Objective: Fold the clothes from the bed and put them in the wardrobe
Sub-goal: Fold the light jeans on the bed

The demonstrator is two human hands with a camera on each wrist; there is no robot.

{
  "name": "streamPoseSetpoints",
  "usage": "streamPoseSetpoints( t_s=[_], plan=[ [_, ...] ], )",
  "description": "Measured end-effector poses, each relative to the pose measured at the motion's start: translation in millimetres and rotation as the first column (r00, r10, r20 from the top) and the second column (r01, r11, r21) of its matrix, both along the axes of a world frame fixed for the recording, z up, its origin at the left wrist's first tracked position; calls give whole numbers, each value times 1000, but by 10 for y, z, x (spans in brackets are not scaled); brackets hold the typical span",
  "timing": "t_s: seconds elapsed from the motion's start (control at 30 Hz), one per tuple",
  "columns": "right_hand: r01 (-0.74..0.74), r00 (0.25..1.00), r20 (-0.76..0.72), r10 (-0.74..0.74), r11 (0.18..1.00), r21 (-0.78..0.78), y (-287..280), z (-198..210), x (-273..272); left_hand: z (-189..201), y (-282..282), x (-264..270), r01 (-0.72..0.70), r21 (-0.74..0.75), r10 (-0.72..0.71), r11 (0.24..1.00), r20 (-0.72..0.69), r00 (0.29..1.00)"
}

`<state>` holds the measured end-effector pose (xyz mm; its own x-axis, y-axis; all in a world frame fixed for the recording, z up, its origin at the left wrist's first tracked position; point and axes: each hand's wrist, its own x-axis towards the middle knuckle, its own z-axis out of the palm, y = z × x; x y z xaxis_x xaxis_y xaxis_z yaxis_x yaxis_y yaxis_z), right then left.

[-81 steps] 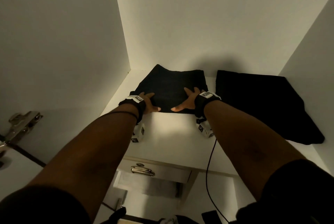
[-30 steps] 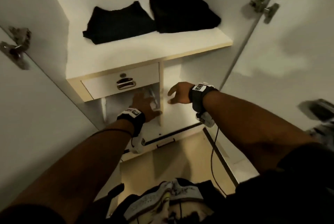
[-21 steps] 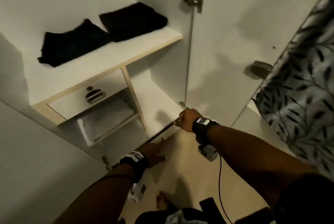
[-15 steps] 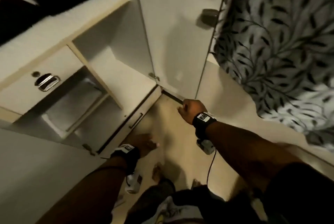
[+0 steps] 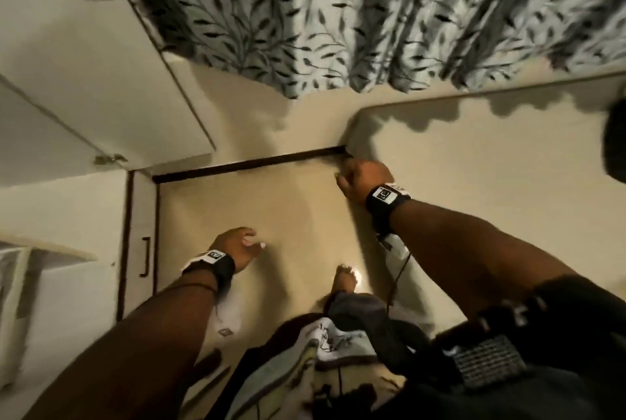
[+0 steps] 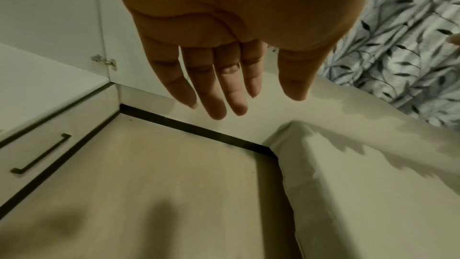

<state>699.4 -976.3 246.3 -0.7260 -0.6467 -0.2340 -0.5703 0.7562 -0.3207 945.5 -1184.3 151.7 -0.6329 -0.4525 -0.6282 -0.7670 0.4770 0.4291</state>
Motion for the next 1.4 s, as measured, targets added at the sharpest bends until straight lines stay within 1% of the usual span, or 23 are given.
streamPoseSetpoints(
  t_s=[0.07, 0.17, 0.3, 0.4, 0.5, 0.57, 0.67, 0.7, 0.77, 0.87, 0.93, 0.97, 1.0, 1.07, 1.2, 1.23, 1.27, 1.33, 1.4],
  plan=[
    [45, 999, 1, -45, 999, 6, 500, 36, 67, -54, 238, -106, 63, -14, -63, 998, -26, 998],
    [164, 986, -42, -164, 986, 9, 1327, 108, 146, -15, 747, -443, 205, -33, -207, 978, -103, 973],
    [300, 951, -104, -292, 951, 76, 2274, 136, 221, 128, 1473, -944, 288, -69, -296, 955, -216, 930],
    [384, 919, -128, -372, 919, 88, 2987, 72, 305, 203, 2077, -1251, 340, -97, -353, 935, -282, 892],
    [451, 891, -113, -439, 886, 111, 3766, -17, 415, 215, 2769, -1500, 407, -135, -429, 903, -278, 860],
    [462, 886, -100, -452, 879, 119, 4219, -52, 475, 221, 3162, -1642, 462, -174, -493, 870, -259, 831],
    [494, 869, -74, -489, 863, 103, 5032, -150, 481, 167, 3886, -1881, 538, -244, -587, 807, -230, 776],
    [514, 858, -50, -512, 853, 90, 5252, -177, 464, 176, 4079, -1934, 545, -249, -595, 801, -222, 773],
    [584, 812, -13, -584, 811, 38, 5754, -205, 416, 164, 4557, -2084, 550, -246, -600, 798, -232, 766],
    [706, 708, 6, -706, 707, -52, 6447, -156, 272, 185, 5214, -2363, 575, -253, -627, 778, -241, 741],
    [766, 642, 23, -766, 639, -71, 6835, -112, 175, 204, 5643, -2545, 607, -252, -656, 754, -233, 718],
    [792, 611, 35, -791, 608, -60, 7140, -96, 67, 215, 5989, -2707, 628, -247, -674, 738, -221, 705],
    [797, 604, 40, -796, 601, -66, 7177, -106, 69, 258, 6047, -2731, 643, -236, -684, 729, -213, 697],
    [794, 607, 32, -794, 605, -54, 7288, -85, 15, 281, 6237, -2855, 678, -213, -711, 703, -207, 672],
    [814, 578, 90, -811, 581, 4, 7799, -117, -575, 147, 6978, -3518, 747, -197, -773, 635, -155, 615],
    [800, 593, 111, -797, 600, 33, 7890, -112, -755, 115, 7147, -3692, 755, -188, -778, 628, -160, 608],
    [769, 624, 136, -770, 635, 67, 8004, -146, -978, 69, 7338, -3905, 756, -178, -776, 630, -181, 604],
    [670, 692, 189, -696, 718, 188, 8231, -236, -1352, -25, 7667, -4309, 771, -142, -781, 621, -201, 591],
    [582, 717, 226, -659, 745, 326, 8509, -313, -1625, -82, 7946, -4653, 788, -101, -787, 607, -214, 579]
  ],
)
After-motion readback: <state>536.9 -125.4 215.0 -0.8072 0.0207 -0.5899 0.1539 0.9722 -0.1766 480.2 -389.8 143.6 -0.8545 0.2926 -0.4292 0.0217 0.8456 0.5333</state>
